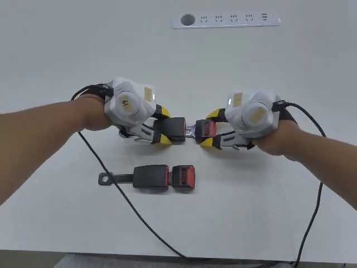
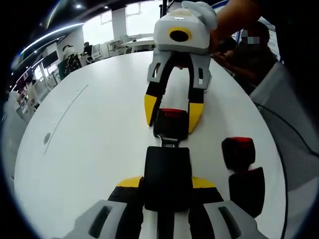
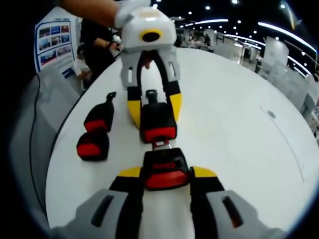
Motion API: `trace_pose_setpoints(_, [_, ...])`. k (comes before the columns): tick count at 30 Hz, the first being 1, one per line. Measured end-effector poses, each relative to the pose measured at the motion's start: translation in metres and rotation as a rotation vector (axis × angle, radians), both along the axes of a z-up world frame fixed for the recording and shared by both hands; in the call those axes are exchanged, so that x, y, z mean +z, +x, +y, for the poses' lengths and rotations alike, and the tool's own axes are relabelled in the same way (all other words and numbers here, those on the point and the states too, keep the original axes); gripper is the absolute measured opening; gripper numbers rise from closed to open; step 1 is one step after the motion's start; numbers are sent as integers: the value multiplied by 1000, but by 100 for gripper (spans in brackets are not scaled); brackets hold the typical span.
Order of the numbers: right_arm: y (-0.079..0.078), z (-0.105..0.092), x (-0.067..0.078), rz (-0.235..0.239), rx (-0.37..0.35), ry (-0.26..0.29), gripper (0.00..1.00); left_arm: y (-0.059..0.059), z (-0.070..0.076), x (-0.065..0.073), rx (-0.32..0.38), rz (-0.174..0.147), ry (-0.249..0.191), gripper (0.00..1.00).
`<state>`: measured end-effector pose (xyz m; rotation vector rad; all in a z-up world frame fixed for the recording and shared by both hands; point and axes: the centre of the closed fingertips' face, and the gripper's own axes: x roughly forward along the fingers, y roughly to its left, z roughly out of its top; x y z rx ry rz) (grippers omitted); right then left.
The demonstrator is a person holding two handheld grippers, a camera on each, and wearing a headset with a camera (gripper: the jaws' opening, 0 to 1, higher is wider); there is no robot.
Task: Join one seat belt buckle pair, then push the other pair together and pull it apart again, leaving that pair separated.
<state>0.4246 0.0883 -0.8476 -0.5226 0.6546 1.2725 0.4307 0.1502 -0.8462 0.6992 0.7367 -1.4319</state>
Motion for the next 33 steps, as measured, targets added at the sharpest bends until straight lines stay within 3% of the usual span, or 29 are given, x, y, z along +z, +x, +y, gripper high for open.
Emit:
trace_pose_setpoints(6, [-1, -4, 0, -1, 9, 10, 36, 0, -1, 0, -2, 0, -5, 36])
trace_pose_setpoints(33, [0, -58, 4, 9, -10, 21, 37, 1, -1, 1, 1, 2, -23, 36])
